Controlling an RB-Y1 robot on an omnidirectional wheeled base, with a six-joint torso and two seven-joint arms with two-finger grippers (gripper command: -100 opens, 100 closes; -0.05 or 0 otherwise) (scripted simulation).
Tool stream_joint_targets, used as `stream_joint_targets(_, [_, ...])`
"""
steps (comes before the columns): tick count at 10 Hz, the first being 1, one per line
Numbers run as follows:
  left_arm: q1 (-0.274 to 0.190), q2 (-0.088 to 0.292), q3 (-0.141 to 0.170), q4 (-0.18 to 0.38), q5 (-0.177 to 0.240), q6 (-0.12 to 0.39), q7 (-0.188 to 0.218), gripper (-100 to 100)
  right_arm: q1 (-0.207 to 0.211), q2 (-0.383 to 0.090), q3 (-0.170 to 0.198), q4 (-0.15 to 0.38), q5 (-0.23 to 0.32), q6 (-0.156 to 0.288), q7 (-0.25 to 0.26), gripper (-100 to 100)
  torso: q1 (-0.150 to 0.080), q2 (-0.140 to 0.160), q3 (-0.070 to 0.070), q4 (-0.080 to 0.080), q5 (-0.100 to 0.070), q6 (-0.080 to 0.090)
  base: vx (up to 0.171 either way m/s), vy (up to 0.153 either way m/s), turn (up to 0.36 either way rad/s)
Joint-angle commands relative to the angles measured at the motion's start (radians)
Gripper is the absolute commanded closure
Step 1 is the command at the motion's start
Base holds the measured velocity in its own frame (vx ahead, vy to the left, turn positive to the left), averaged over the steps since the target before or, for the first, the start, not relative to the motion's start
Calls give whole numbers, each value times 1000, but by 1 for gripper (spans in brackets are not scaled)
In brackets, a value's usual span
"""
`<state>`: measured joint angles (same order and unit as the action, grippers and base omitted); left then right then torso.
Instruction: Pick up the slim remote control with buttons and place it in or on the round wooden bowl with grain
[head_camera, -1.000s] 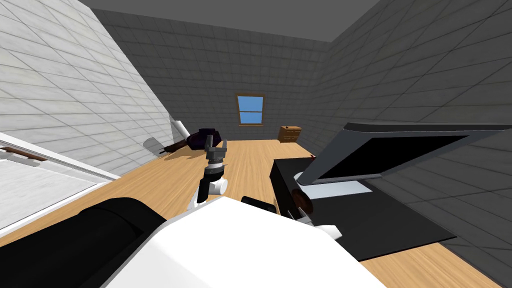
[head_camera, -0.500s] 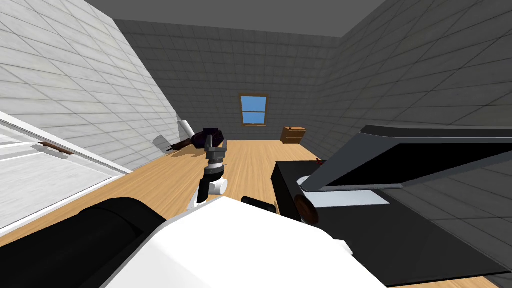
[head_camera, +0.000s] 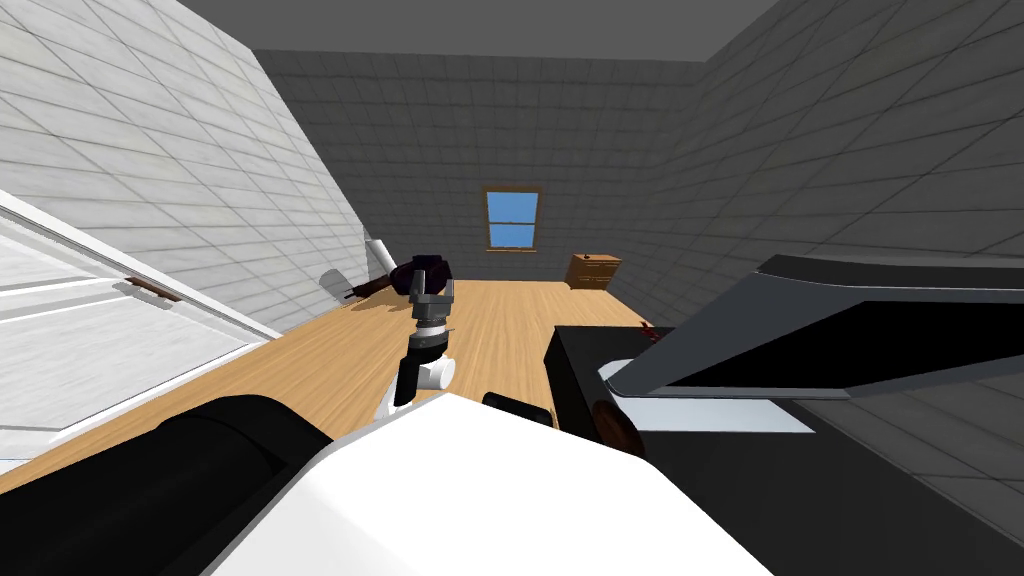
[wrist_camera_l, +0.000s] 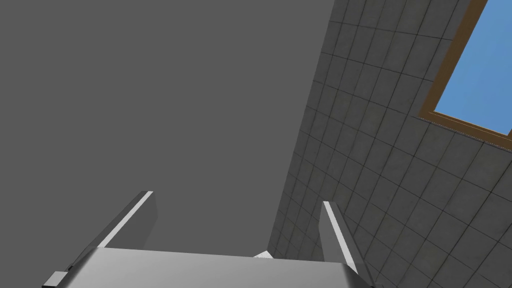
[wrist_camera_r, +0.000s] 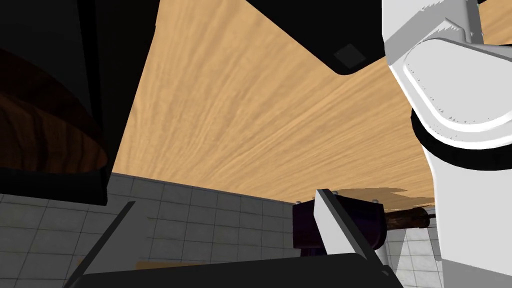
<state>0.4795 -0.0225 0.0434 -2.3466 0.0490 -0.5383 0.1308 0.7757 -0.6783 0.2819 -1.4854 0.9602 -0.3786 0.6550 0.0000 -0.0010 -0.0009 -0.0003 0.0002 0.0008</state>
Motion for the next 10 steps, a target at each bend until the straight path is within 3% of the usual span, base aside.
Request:
stream_joint_targets(1, [0, 0, 0, 0, 0, 0, 0, 0, -8, -24, 28, 50, 46, 8, 34, -100, 0, 0, 0, 0, 0, 0, 35, -26, 122])
stream_joint_targets(4, [0, 0, 0, 0, 0, 0, 0, 0, -19, -76, 88, 140, 124, 40, 82, -100, -2, -2, -1, 0, -1, 0, 71, -53, 138])
stream_joint_targets(5, [0, 0, 0, 0, 0, 0, 0, 0, -19, -76, 88, 147, 131, 40, 82, -100, -2, -3, -1, 0, 0, -1, 43, -33, 63])
stream_joint_targets(7, [0, 0, 0, 0, 0, 0, 0, 0, -33, -123, 147, 219, 201, 70, 126, -100, -1, -1, -1, 0, 0, 0, 58, -51, 160])
stream_joint_targets(10, [0, 0, 0, 0, 0, 0, 0, 0, -41, -143, 175, 264, 247, 85, 147, -100, -2, -2, -1, 0, 0, 0, 47, -52, 76])
